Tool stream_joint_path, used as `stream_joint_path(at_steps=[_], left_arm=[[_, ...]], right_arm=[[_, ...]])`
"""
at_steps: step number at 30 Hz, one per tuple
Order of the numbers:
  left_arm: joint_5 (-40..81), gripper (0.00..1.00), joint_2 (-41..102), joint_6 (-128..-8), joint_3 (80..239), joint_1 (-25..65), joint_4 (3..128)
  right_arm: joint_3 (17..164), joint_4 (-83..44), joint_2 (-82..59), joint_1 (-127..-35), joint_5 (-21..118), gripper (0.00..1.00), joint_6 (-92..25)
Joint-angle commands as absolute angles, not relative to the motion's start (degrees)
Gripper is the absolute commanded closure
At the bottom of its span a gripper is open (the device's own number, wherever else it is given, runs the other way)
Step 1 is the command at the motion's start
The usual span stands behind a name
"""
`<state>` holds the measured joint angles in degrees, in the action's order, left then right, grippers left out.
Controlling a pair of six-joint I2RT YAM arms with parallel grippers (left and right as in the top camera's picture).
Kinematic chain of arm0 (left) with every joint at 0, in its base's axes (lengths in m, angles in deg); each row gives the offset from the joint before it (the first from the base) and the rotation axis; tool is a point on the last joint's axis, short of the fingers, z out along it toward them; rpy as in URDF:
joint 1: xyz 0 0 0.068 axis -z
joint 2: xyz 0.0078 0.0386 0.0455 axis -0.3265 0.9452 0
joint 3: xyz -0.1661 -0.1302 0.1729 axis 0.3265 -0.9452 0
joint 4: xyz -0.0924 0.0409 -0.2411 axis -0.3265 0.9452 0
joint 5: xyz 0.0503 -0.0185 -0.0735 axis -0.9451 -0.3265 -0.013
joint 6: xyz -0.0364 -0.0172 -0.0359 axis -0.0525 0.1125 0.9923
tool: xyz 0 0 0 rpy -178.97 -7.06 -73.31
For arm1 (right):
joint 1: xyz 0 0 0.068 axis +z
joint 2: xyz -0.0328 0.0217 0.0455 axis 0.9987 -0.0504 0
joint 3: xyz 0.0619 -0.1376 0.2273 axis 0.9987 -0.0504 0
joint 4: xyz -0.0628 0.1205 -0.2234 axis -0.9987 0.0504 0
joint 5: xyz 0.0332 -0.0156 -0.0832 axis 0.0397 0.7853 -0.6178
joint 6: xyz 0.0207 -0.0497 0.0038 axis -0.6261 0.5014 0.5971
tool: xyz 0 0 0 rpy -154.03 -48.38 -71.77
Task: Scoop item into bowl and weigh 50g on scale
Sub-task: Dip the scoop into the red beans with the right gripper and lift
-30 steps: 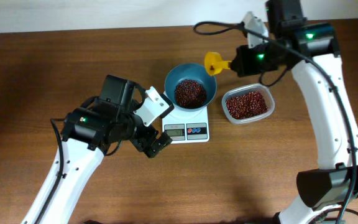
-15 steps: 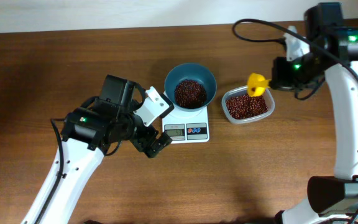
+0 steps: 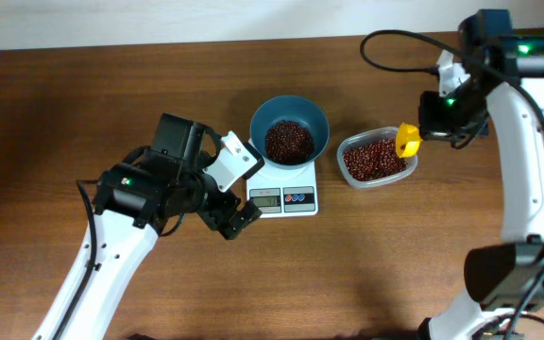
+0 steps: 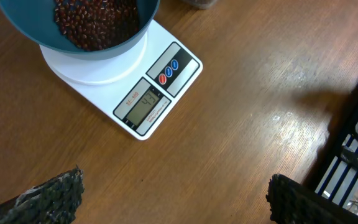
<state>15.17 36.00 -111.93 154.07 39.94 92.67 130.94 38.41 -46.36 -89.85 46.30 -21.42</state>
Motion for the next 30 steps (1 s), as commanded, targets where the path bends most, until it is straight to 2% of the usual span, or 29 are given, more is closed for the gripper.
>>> stream_joint_path(at_steps=[1,10,30], left_arm=[[15.91,0.01,35.85,-111.38,154.88,40.05,92.75],[15.91,0.01,35.85,-111.38,154.88,40.05,92.78],[15.91,0.01,35.85,-111.36,154.88,40.05,92.78]], right_arm=[[130.48,37.86,-48.42,-88.56,42.48,0.96,-22.42],[130.46,34.52,-54.08,-85.35,37.41,0.96,-24.54],[130.46,34.06,-59.02,-78.86,35.33,0.96,-24.41]])
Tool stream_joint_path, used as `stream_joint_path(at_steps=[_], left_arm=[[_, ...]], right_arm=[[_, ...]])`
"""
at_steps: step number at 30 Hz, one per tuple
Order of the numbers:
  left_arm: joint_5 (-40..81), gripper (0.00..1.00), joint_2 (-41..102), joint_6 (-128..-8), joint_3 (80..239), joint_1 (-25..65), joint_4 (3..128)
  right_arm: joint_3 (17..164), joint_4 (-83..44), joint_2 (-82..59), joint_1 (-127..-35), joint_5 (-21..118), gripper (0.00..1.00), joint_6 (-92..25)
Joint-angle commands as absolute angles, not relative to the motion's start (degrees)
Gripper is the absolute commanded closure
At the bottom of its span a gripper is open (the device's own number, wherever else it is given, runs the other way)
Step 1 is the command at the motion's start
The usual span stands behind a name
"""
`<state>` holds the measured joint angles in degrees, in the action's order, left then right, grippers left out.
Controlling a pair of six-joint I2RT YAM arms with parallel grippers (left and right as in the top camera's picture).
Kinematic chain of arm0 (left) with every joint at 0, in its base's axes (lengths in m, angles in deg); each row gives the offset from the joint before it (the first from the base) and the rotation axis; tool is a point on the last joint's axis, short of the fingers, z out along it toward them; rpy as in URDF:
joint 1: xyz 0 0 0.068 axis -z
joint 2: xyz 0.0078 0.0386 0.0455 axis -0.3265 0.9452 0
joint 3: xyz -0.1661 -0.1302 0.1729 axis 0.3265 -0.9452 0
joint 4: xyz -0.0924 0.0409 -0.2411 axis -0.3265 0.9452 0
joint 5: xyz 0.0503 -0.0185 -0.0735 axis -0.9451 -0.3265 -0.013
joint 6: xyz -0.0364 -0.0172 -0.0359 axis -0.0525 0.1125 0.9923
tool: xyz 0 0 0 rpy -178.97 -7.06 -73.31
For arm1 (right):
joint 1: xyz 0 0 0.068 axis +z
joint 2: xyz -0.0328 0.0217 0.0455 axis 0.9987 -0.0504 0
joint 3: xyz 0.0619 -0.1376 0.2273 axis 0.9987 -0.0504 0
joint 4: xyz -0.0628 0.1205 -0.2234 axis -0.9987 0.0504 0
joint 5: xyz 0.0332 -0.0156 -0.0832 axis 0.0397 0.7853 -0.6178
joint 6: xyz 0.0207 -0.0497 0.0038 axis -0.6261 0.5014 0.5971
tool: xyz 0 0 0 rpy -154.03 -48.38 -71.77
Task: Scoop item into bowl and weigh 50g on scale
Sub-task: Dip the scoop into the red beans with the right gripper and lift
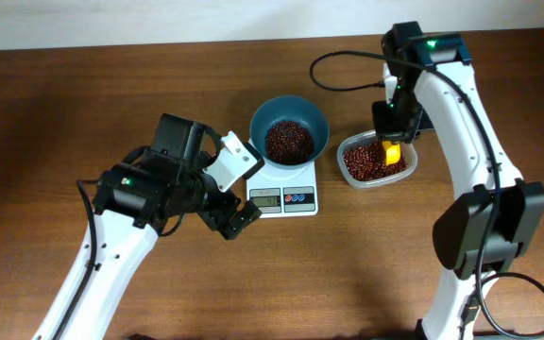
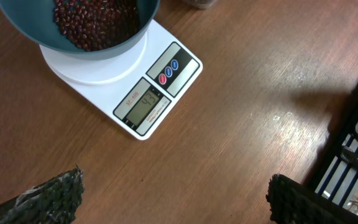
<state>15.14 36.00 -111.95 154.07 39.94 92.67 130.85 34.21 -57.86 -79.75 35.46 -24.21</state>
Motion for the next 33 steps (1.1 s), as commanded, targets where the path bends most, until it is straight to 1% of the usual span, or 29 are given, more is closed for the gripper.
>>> stream_joint_path(at_steps=[1,3,9,14,19,24,33], left_arm=[[15.93,0.01,35.85,-111.36,154.88,40.05,92.78],[15.91,0.01,35.85,-111.36,154.88,40.05,92.78],[15.91,0.01,35.85,-111.38,154.88,40.05,92.78],[15.91,0.01,35.85,-111.38,154.88,40.05,92.78],[15.91,0.01,35.89,-111.36,154.88,40.07,92.78],[15.91,0.01,35.89,-111.36,154.88,40.05,92.78],[15.91,0.01,35.89,-111.36,154.88,40.05,92.78]], right_arm=[[130.46,34.04,-59.02,-78.86,36.55,0.96,-24.41],[130.46,34.04,-59.02,-78.92,40.75,0.96,-23.12],[130.59,34.50,-58.91,-79.36,41.73,0.96,-23.16],[131.00,34.89,-57.36,-83.25,46.76,0.96,-23.10],[131.00,34.04,-54.63,-87.29,54.89,0.96,-18.95],[131.00,34.04,-54.32,-88.65,62.21,0.96,-14.03],[131.00,34.56,-54.25,-88.96,65.40,0.96,-10.99]])
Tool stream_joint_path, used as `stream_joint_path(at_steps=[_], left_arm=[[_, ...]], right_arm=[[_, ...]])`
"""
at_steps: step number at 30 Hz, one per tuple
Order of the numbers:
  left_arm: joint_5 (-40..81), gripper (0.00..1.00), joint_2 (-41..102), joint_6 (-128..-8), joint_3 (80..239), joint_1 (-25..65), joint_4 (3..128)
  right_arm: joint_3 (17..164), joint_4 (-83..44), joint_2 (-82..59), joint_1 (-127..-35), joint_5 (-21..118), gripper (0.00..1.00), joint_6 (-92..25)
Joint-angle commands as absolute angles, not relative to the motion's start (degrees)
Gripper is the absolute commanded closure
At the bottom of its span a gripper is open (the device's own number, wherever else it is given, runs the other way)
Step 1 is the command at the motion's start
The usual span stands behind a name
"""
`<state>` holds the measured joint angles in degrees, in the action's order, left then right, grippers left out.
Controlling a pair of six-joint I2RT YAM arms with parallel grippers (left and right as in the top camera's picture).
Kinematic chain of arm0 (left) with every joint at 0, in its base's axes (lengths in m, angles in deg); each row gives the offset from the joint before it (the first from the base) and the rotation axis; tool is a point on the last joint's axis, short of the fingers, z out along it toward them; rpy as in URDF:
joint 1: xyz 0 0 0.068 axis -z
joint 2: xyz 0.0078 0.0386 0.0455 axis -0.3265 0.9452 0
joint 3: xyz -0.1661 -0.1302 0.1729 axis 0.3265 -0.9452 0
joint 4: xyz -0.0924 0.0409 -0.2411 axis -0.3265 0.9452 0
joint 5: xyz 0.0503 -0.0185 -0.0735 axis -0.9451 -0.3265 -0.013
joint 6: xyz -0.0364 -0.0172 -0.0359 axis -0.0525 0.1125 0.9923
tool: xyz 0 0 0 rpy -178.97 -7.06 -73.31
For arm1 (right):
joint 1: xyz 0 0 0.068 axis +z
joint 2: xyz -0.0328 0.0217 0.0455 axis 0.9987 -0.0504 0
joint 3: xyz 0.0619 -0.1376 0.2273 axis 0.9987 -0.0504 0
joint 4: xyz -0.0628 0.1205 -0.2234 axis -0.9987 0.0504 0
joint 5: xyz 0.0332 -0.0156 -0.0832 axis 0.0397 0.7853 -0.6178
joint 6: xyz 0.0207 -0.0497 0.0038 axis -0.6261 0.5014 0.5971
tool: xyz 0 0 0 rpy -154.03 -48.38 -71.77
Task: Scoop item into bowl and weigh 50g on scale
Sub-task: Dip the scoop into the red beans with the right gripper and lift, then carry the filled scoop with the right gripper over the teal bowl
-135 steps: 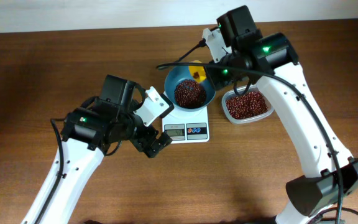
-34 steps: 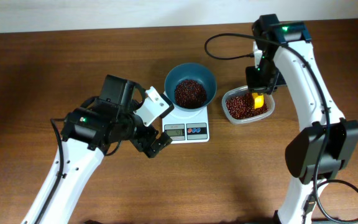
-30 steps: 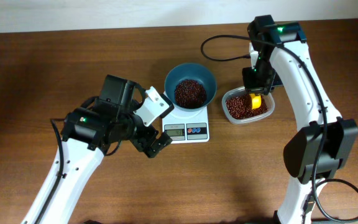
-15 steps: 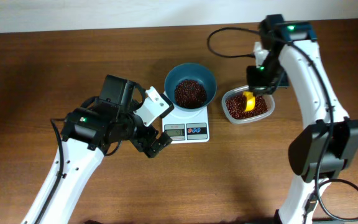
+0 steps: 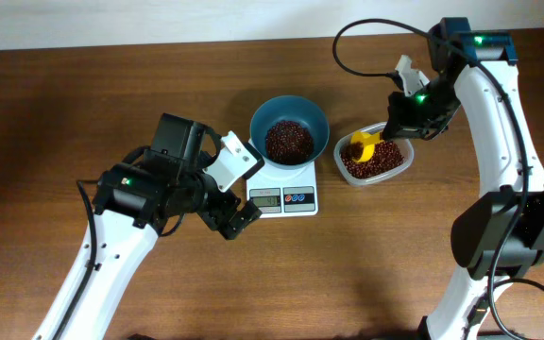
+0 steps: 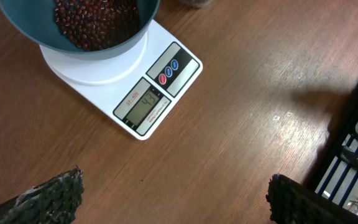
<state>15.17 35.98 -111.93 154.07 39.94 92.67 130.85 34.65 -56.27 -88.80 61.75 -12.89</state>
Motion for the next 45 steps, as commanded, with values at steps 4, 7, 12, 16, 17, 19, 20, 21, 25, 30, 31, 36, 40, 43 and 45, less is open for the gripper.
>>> stream_joint_path(at_steps=[4,7,12,16,17,19,20,21,25,30,31,36,40,43,45], left_arm=[[15.91,0.01,35.89,-111.36,154.88,40.05,92.78],[15.91,0.01,35.89,-111.36,154.88,40.05,92.78],[15.91,0.01,35.89,-111.38,154.88,40.05,92.78],[15.91,0.01,35.89,-111.36,154.88,40.07,92.78],[15.93,0.01,35.89,-111.38,154.88,40.05,92.78],[15.91,0.01,35.89,-111.38,154.88,40.05,92.78],[15.91,0.01,35.89,-111.36,154.88,40.05,92.78],[15.91,0.01,35.89,-111.36,154.88,40.05,92.78],[15.91,0.01,35.89,-111.36,154.88,40.05,92.78],[15.91,0.01,35.89,-111.36,154.88,40.05,92.78],[15.91,0.01,35.89,-111.38,154.88,40.05,92.78],[15.91,0.01,35.89,-111.36,154.88,40.05,92.78],[15.91,0.01,35.89,-111.36,154.88,40.05,92.78],[15.91,0.01,35.89,-111.36,154.88,40.05,92.78],[15.91,0.01,35.89,-111.38,154.88,40.05,92.78]], right_arm=[[131.11,34.67,-53.86,-90.14,68.95,0.96,-9.79],[131.13,34.69,-52.86,-90.51,68.92,0.96,-9.74],[131.20,34.45,-50.26,-91.82,71.07,0.96,-9.55],[132.53,34.39,-49.91,-92.04,75.63,0.96,-8.48],[132.99,34.32,-49.91,-91.99,76.90,0.96,-8.06],[133.76,33.34,-49.91,-91.99,79.90,0.96,-8.04],[133.91,32.66,-49.91,-91.99,81.14,0.96,-8.04],[133.97,31.77,-49.91,-91.95,82.32,0.96,-8.06],[133.97,26.87,-49.91,-89.85,83.87,0.96,-8.10],[133.97,21.47,-49.91,-82.66,75.90,0.96,-9.09],[133.97,21.25,-49.91,-81.85,74.34,0.96,-9.68],[133.97,21.10,-49.91,-78.38,69.64,0.96,-9.85],[133.97,20.92,-49.91,-78.38,68.73,0.96,-10.42],[133.97,20.90,-49.91,-78.38,68.77,0.96,-10.20],[133.97,20.99,-49.91,-78.14,70.50,0.96,-8.65]])
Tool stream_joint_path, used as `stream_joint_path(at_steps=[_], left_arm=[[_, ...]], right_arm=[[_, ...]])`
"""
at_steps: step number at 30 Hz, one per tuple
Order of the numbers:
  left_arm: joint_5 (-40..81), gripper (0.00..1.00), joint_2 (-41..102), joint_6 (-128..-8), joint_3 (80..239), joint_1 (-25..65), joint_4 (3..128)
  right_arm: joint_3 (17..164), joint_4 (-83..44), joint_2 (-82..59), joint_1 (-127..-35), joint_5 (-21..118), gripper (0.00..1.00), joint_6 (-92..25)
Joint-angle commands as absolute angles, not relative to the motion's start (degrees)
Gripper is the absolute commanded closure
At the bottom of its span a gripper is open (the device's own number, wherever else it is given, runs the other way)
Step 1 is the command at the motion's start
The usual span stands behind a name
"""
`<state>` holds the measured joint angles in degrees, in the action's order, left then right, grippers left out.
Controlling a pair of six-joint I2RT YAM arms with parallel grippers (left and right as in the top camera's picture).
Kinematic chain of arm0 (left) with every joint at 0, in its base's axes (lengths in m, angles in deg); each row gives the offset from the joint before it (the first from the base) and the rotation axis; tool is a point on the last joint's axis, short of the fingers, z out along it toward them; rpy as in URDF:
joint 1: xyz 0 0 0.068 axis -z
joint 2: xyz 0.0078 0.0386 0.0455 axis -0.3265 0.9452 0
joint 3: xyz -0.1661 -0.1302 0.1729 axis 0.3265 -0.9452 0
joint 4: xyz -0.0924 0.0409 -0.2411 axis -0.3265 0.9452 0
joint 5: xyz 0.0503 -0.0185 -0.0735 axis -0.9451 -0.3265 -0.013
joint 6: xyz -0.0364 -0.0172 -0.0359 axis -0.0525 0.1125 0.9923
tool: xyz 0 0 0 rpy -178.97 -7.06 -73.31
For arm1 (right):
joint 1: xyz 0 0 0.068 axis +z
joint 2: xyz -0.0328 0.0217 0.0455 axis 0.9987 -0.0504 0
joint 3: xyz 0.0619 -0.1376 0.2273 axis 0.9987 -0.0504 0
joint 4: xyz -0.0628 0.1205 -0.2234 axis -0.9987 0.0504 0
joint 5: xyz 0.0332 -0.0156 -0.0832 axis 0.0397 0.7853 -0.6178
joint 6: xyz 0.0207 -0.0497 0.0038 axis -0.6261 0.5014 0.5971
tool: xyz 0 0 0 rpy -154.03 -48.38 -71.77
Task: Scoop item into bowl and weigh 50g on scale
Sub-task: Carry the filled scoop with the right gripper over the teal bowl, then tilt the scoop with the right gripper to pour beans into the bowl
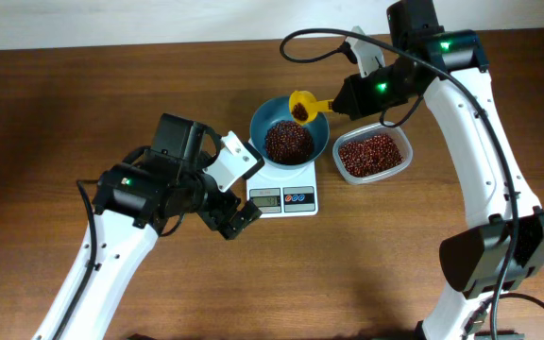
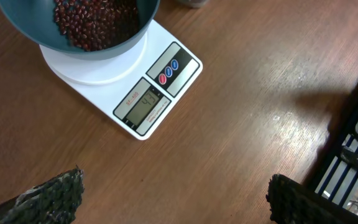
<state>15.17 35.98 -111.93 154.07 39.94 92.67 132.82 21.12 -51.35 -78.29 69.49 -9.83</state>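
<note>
A blue bowl (image 1: 289, 124) of red beans sits on the white scale (image 1: 286, 195); in the left wrist view the bowl (image 2: 86, 25) and the scale (image 2: 135, 93) show, its display reading about 43. My right gripper (image 1: 343, 101) is shut on the handle of a yellow scoop (image 1: 301, 106) loaded with beans, held over the bowl's upper right rim. A clear container (image 1: 373, 156) of beans lies right of the scale. My left gripper (image 1: 236, 223) hangs open over bare table just left of the scale's front, nothing between its fingers (image 2: 48, 196).
The brown wooden table (image 1: 366, 264) stretches around the scale. The right arm's black cable loops above the bowl. A dark rack-like edge shows at the right of the left wrist view.
My right gripper has moved left from the bean container to above the bowl's rim, carrying the scoop with beans in it. The left arm has not moved.
My right gripper held the yellow scoop right of the container. Then the scoop was down in the container's beans, then it sat at the container's left side holding beans. Now it is over the bowl. The scale reading and left arm stayed unchanged.
</note>
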Motion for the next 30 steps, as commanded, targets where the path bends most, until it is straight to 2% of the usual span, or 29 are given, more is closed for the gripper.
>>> stream_joint_path(at_steps=[1,5,9,22,30], left_arm=[[15.91,0.01,35.89,-111.38,154.88,40.05,92.78],[15.91,0.01,35.89,-111.36,154.88,40.07,92.78],[15.93,0.01,35.89,-111.38,154.88,40.05,92.78],[15.91,0.01,35.89,-111.38,154.88,40.05,92.78],[15.91,0.01,35.89,-111.38,154.88,40.05,92.78]], right_arm=[[133.97,20.99,-49.91,-78.03,71.52,0.96,-7.78],[133.97,20.95,-49.91,-77.94,65.40,0.96,-9.39],[133.97,20.95,-49.88,-76.63,73.29,0.96,-4.35],[133.97,21.62,-49.88,-73.22,59.15,0.96,-5.26],[133.97,21.58,-49.88,-72.61,59.35,0.96,-5.24]])
